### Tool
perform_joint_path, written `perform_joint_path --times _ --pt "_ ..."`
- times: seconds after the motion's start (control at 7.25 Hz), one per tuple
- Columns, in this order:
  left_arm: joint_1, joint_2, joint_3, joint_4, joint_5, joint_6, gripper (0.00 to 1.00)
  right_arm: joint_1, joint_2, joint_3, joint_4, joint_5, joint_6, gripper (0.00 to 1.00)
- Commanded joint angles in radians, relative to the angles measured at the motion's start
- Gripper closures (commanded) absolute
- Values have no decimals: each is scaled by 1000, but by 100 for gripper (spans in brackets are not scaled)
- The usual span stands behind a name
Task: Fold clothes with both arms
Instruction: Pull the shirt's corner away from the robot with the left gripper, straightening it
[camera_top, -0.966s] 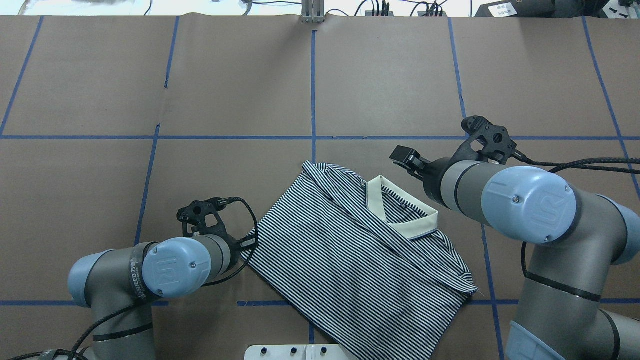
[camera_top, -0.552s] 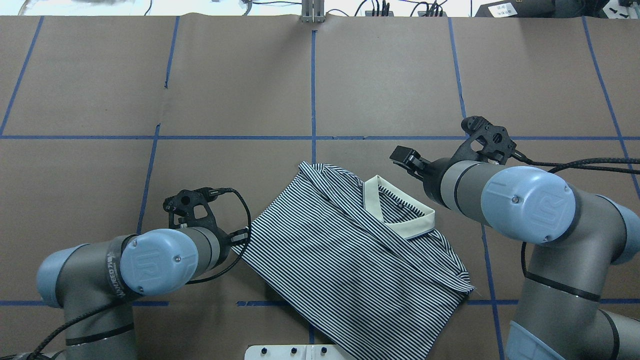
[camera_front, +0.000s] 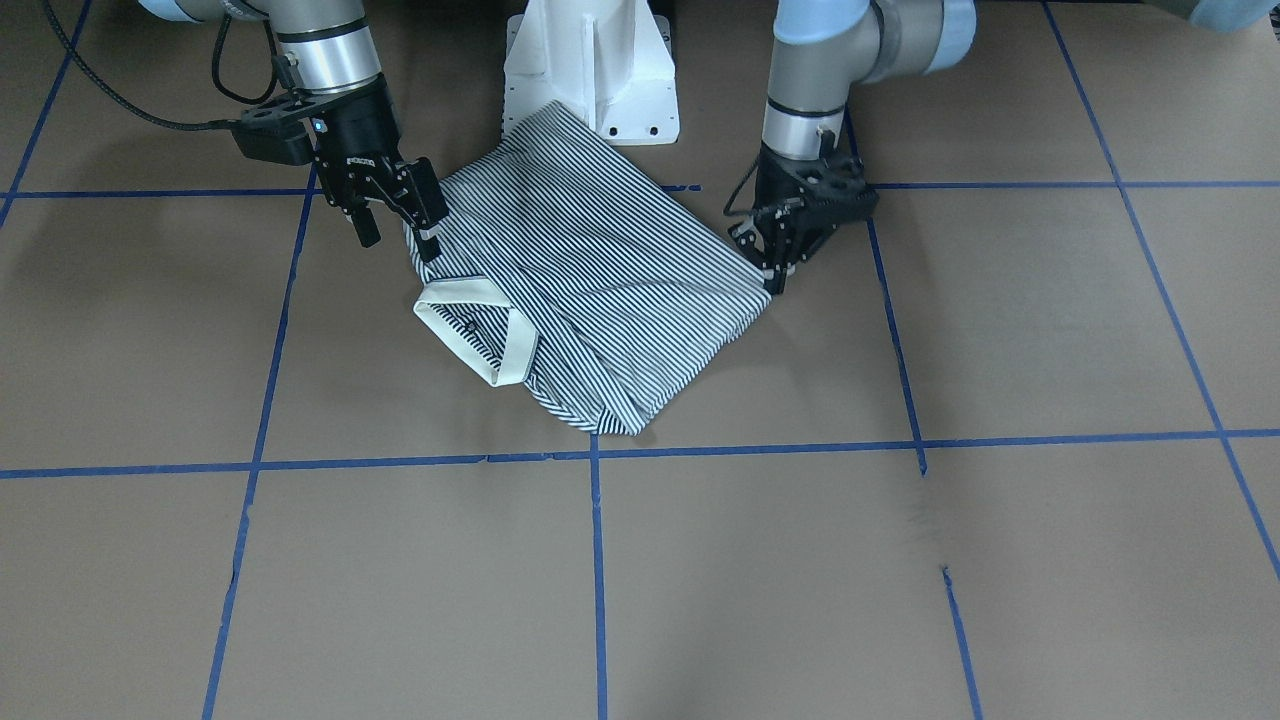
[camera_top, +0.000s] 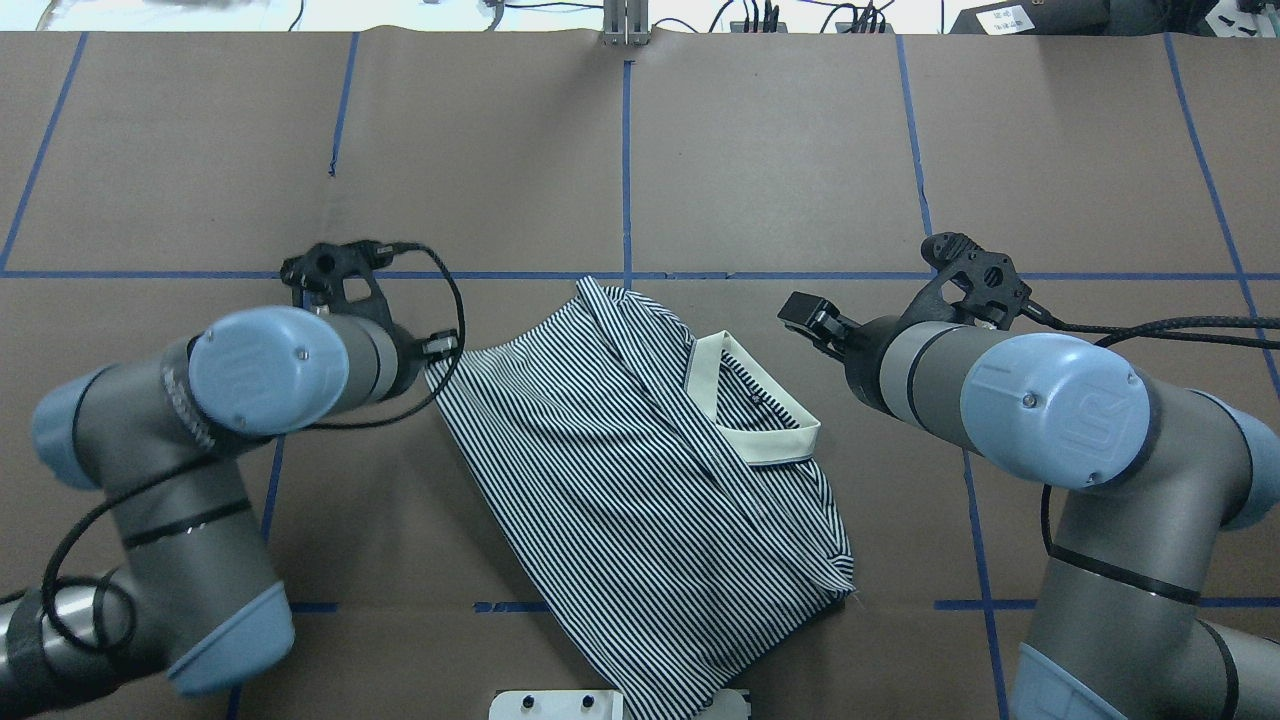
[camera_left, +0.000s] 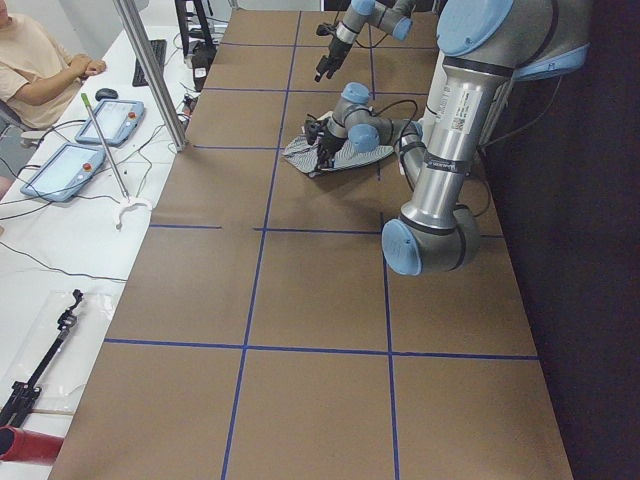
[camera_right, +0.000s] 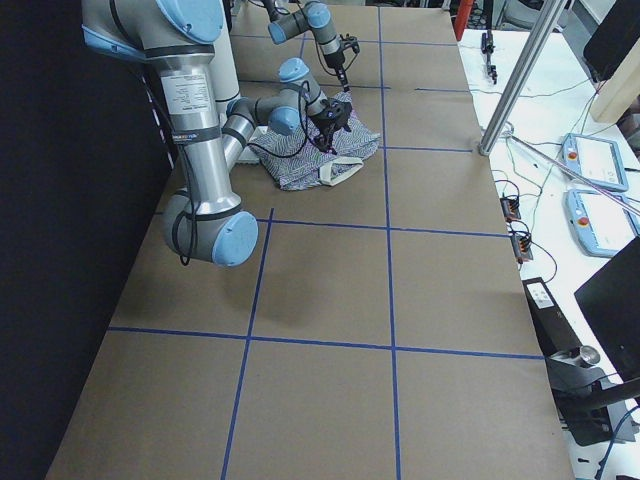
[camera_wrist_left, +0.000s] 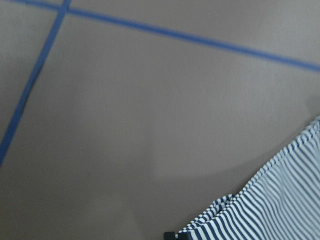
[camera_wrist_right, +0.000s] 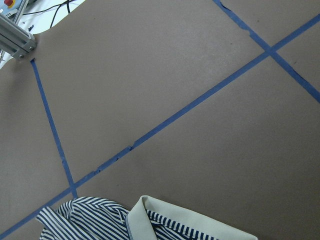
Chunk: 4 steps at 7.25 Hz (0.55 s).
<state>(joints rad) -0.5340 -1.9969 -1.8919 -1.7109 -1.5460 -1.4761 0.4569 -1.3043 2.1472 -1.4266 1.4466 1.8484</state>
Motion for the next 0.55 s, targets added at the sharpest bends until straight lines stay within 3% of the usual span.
perform_joint_path --times 0.0,0.41 --pt "-186 -184 326 -204 -84 81 100 0 5 0 1 0 0 0" --pt "-259 -379 783 -509 -108 168 100 -4 10 2 6 0 2 0"
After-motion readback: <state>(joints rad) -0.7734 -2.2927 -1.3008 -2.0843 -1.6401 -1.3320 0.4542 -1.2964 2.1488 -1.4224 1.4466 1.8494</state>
